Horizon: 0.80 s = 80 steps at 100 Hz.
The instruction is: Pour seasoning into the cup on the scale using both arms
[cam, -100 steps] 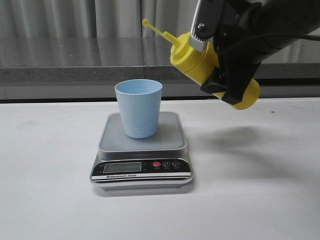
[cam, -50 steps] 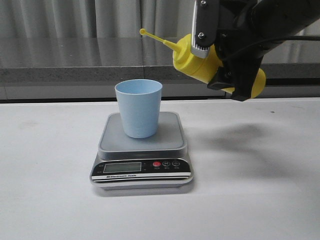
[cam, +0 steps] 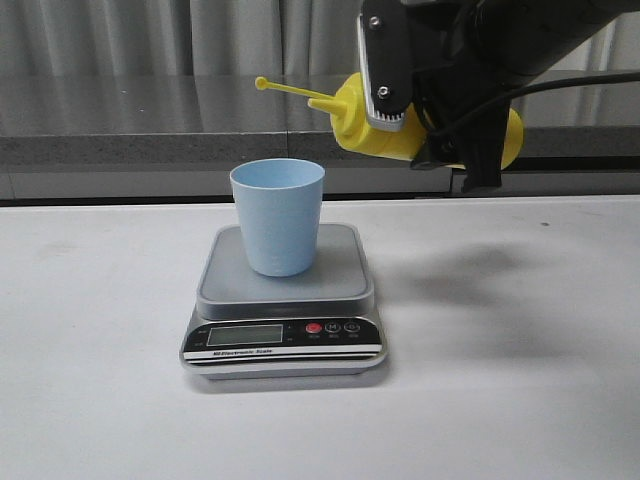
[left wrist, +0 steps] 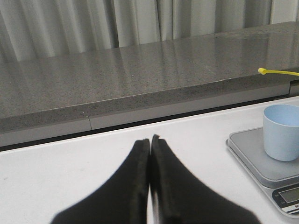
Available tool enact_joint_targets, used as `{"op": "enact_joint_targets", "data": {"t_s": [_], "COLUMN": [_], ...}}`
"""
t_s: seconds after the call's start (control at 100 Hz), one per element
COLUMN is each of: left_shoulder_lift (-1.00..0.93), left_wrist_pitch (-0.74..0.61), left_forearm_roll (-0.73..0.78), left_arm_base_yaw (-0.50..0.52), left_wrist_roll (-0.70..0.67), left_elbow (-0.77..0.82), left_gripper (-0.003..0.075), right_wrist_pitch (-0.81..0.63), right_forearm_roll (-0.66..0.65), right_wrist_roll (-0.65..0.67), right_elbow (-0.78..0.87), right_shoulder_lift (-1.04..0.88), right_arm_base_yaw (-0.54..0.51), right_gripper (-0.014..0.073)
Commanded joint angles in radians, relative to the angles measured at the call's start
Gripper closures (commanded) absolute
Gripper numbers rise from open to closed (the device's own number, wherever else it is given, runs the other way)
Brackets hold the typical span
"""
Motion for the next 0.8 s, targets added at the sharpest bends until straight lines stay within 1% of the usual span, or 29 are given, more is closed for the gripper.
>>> {"op": "enact_joint_targets", "data": {"t_s": [0.0, 0.18, 0.34, 0.54, 0.79], "left_shoulder_lift": [0.014, 0.014, 0.014, 0.014, 0.014], "left_wrist_pitch": [-0.08, -0.08, -0.08, -0.08, -0.08], "left_forearm_roll": [0.012, 0.012, 0.012, 0.012, 0.012], "left_arm_base_yaw": [0.004, 0.004, 0.004, 0.004, 0.004], "left_wrist_roll": [-0.009, -0.009, -0.009, -0.009, -0.009], "left_elbow": [-0.027, -0.027, -0.027, -0.027, -0.027], "left_gripper": [0.074, 0.074, 0.074, 0.074, 0.074], "right_wrist_pitch": [0.015, 0.038, 0.067, 0.142, 0.19], "right_forearm_roll": [-0.041, -0.138, -0.196, -0.222, -0.237], "right_wrist_roll": [-0.004, -0.004, 0.015, 0.015, 0.015], "right_elbow": [-0.048, -0.05, -0.051, -0.07, -0.106], "right_shoulder_lift": [-0.045, -0.045, -0.042, -0.004, 0.031], "right_arm_base_yaw": [0.002, 0.003, 0.021, 0.042, 0.072], "right_gripper": [0.0378, 0.0378, 0.0378, 0.0378, 0.0378]}}
